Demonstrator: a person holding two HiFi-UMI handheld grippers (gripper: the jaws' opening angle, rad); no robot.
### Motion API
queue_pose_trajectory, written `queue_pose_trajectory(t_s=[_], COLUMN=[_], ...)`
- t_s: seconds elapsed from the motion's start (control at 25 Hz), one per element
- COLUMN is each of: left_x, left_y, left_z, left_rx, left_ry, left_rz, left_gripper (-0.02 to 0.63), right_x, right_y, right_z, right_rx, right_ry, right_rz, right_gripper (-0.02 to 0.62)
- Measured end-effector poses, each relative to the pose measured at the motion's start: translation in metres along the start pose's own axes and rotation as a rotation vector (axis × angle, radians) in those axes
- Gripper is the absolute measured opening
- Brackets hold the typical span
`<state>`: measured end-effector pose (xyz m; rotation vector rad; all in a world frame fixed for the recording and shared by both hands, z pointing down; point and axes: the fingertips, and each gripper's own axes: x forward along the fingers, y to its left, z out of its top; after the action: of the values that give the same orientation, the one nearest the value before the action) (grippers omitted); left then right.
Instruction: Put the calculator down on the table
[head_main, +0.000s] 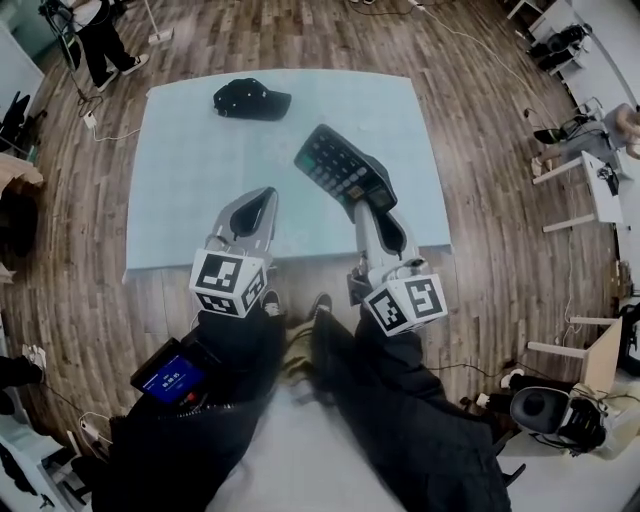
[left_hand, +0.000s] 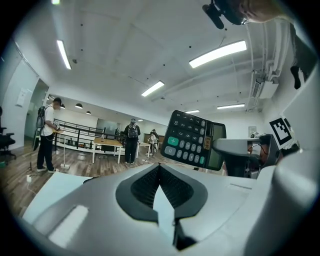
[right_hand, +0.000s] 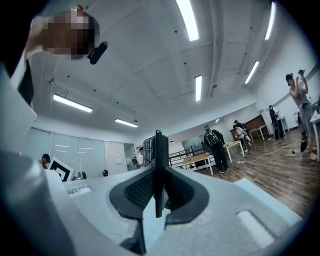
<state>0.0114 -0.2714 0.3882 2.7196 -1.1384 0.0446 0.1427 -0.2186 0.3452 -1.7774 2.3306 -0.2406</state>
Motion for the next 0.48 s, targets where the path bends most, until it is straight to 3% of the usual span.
queue_pose_trajectory(t_s=[0.48], left_x=[0.029], left_y=[-0.021], left_z=[0.039], left_rx=[0.05], left_ry=[-0.084], left_rz=[0.013], left_gripper=[-0.003], right_x=[0.004], right_y=[-0.032], right_z=[0.028], right_rx=[-0.028], right_ry=[-0.031], right_rz=[0.033], right_gripper=[0.043])
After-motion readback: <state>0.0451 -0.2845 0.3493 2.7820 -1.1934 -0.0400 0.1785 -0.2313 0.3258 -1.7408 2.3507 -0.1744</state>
